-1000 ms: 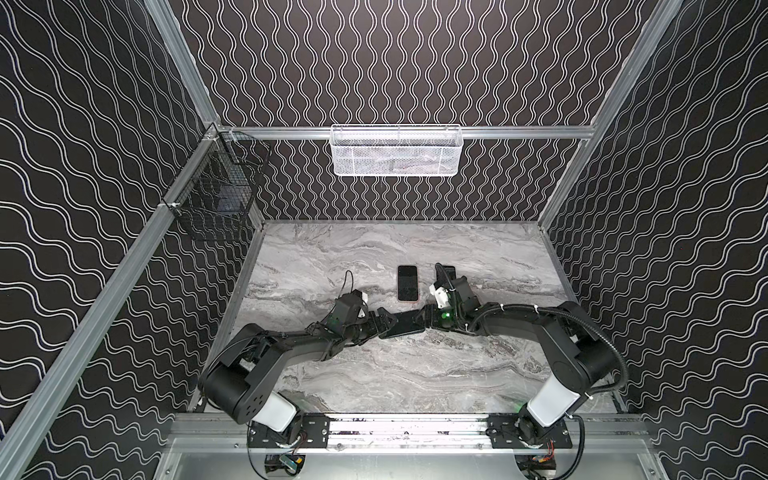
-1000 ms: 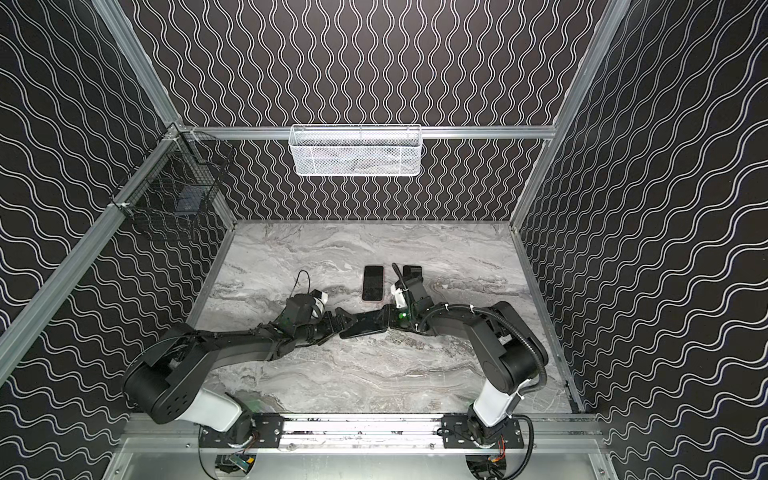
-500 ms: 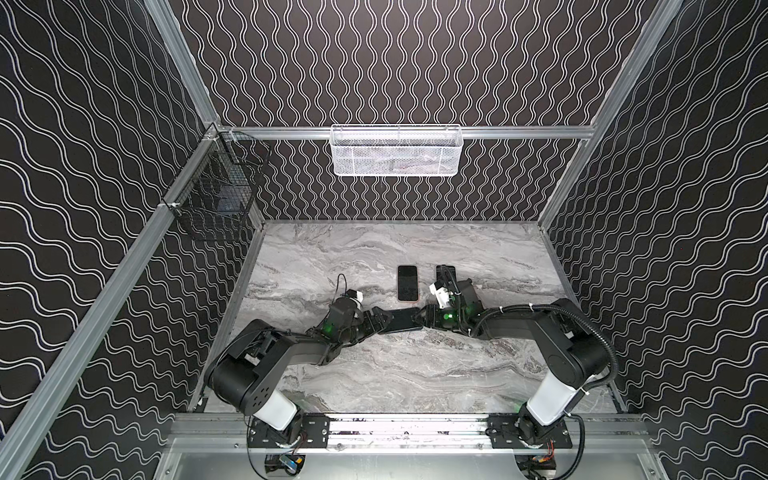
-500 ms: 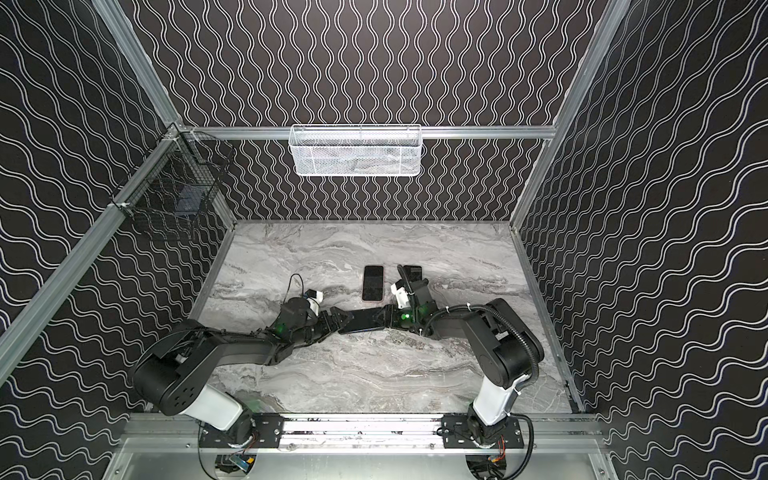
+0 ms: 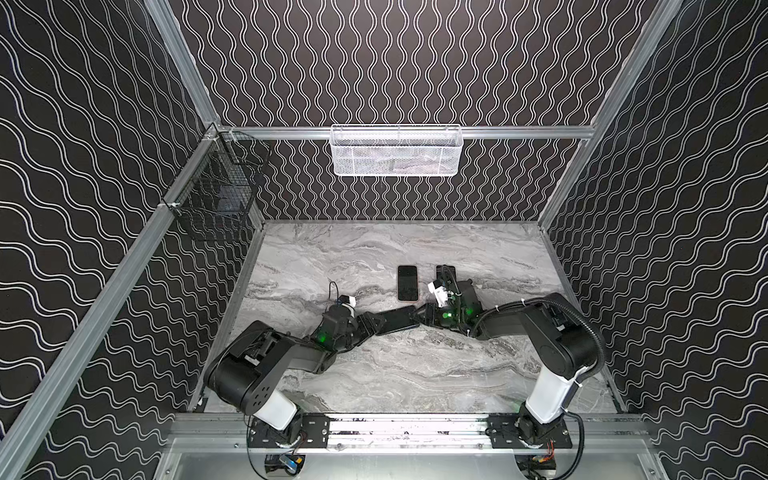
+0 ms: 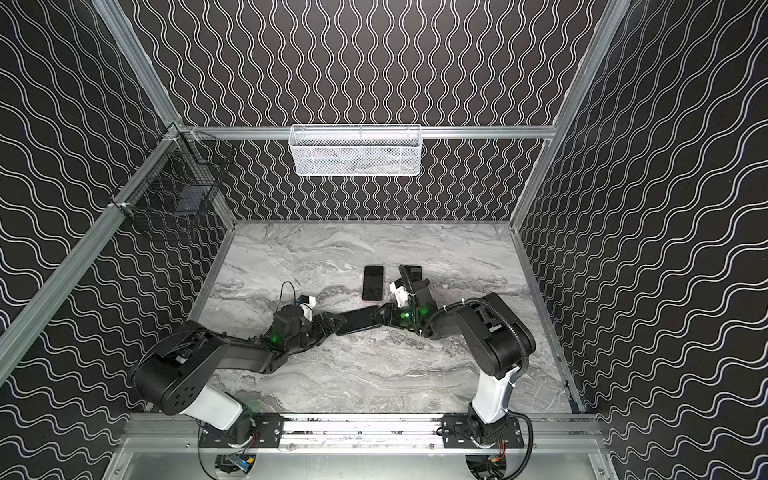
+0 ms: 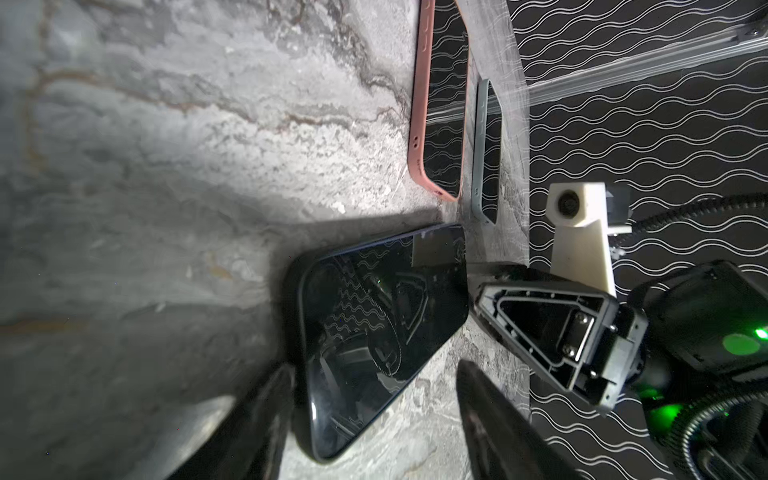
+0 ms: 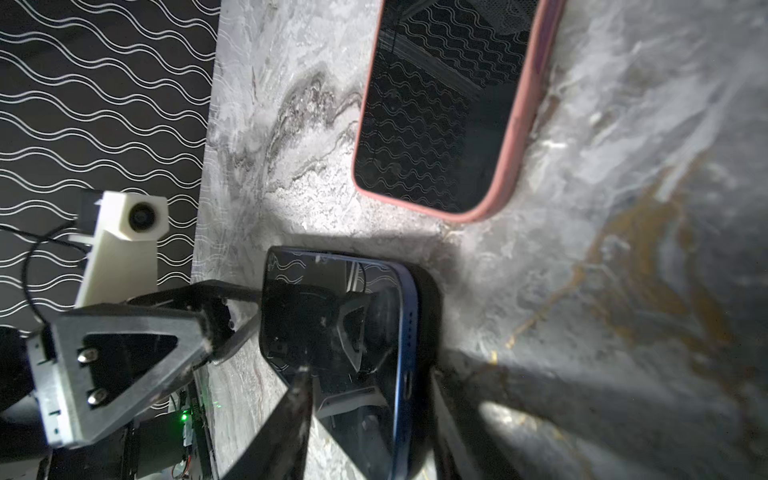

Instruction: Put the phone into the phone case

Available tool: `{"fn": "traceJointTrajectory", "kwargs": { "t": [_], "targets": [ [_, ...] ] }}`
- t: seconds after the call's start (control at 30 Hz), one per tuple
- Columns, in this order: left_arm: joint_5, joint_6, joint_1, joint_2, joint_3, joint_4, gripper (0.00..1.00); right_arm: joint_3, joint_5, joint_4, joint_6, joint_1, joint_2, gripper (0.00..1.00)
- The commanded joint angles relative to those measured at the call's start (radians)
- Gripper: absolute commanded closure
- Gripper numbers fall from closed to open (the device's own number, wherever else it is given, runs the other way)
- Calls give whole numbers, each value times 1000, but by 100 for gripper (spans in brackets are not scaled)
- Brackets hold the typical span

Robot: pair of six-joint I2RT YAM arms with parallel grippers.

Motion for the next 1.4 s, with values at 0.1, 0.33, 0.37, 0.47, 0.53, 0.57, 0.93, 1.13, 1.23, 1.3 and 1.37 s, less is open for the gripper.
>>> {"fn": "traceJointTrajectory", "kwargs": {
  "t": [0.1, 0.33, 0.37, 0.47, 0.53, 0.57, 0.93, 1.13, 1.23, 1.3, 1.37],
  "targets": [
    [133, -21, 0, -47, 0, 150, 39, -30, -41, -161, 29, -2, 32, 52],
    [119, 44, 3, -143, 20, 10, 40, -56, -36, -143, 30, -18, 23, 52],
    [116, 58, 3, -156, 26, -17, 40, -56, -38, -142, 30, -20, 23, 52],
    [113, 76, 3, -174, 37, -57, 39, -55, -42, -139, 31, -22, 29, 52],
    [112, 79, 3, -170, 43, -69, 40, -54, -44, -131, 33, -21, 32, 52],
    [112, 82, 4, -163, 45, -77, 40, -53, -45, -131, 34, -21, 32, 52],
    [121, 80, 3, -74, 79, -91, 57, -60, -44, -112, 44, -21, 38, 54],
    [124, 82, 3, -55, 98, -96, 64, -62, -44, -104, 47, -19, 43, 59],
    [125, 78, 2, -44, 105, -89, 65, -63, -43, -99, 50, -18, 46, 64],
    [131, 76, 1, -33, 108, -81, 65, -63, -42, -97, 51, -15, 49, 65],
    [135, 70, 1, -20, 108, -68, 66, -60, -42, -96, 52, -14, 52, 67]
  ]
}}
